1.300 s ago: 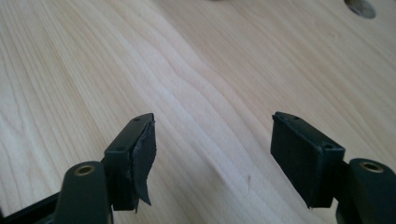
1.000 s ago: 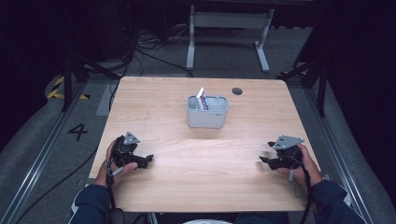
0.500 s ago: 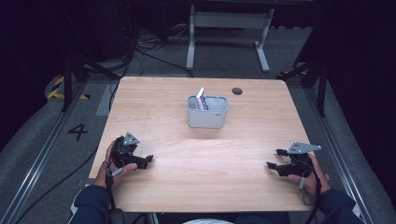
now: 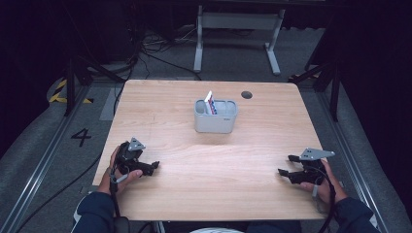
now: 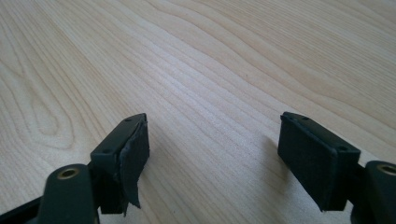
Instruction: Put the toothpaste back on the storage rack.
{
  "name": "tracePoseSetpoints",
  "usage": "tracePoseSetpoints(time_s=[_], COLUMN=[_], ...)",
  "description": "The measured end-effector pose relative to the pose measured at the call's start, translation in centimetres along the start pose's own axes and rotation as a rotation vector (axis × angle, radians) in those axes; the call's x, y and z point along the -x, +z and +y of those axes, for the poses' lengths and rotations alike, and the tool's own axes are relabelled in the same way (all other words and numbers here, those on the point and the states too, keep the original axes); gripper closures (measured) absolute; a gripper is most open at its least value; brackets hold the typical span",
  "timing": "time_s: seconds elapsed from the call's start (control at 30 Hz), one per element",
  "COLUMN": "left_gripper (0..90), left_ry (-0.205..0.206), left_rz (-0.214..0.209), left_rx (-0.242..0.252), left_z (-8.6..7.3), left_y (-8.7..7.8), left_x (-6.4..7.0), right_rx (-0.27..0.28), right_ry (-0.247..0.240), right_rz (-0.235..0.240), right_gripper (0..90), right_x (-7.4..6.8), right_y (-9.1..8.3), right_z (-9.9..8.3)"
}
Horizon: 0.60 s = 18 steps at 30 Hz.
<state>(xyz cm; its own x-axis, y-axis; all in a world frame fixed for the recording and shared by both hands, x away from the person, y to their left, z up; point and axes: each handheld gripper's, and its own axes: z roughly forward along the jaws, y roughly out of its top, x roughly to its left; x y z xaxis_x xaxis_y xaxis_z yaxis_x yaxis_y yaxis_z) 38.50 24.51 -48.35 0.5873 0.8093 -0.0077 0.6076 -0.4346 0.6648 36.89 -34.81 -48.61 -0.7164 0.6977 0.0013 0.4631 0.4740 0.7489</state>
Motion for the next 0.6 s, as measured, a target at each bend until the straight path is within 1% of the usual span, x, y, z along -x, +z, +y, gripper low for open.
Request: tracePoseSetpoints(time_s=[0.07, 0.3, 0.33, 0.37, 0.43, 0.47, 0.5, 0.6], left_gripper=[0.3, 0.2, 0.2, 0.2, 0.2, 0.2, 0.2, 0.2], left_ry=[0.012, 0.011, 0.001, 0.012, 0.011, -0.004, 0.011, -0.005], left_rz=[0.004, 0.004, 0.001, 0.004, 0.004, 0.000, 0.004, -0.001], left_rx=[0.001, 0.001, -0.001, 0.000, 0.000, -0.003, 0.000, -0.003], left_z=[0.01, 0.00, -0.02, 0.01, 0.01, -0.03, 0.01, -0.03], left_y=[-0.02, -0.02, -0.02, -0.02, -0.02, -0.03, -0.02, -0.03], left_x=[-0.08, -0.08, -0.01, -0.09, -0.08, 0.02, -0.08, 0.03], right_rx=[-0.001, -0.002, -0.002, -0.002, -0.002, -0.003, -0.003, -0.004], right_ry=[-0.001, -0.005, -0.005, -0.005, -0.006, -0.006, -0.006, -0.009], right_rz=[0.002, 0.011, 0.011, 0.011, 0.011, 0.012, 0.012, 0.014], right_gripper=[24.9, 23.9, 23.9, 23.9, 23.7, 23.6, 23.5, 23.1], right_x=[0.01, 0.09, 0.09, 0.08, 0.08, 0.08, 0.08, 0.09], right_y=[0.00, 0.08, 0.08, 0.08, 0.08, 0.08, 0.08, 0.09], right_z=[0.01, 0.06, 0.06, 0.06, 0.06, 0.06, 0.06, 0.06])
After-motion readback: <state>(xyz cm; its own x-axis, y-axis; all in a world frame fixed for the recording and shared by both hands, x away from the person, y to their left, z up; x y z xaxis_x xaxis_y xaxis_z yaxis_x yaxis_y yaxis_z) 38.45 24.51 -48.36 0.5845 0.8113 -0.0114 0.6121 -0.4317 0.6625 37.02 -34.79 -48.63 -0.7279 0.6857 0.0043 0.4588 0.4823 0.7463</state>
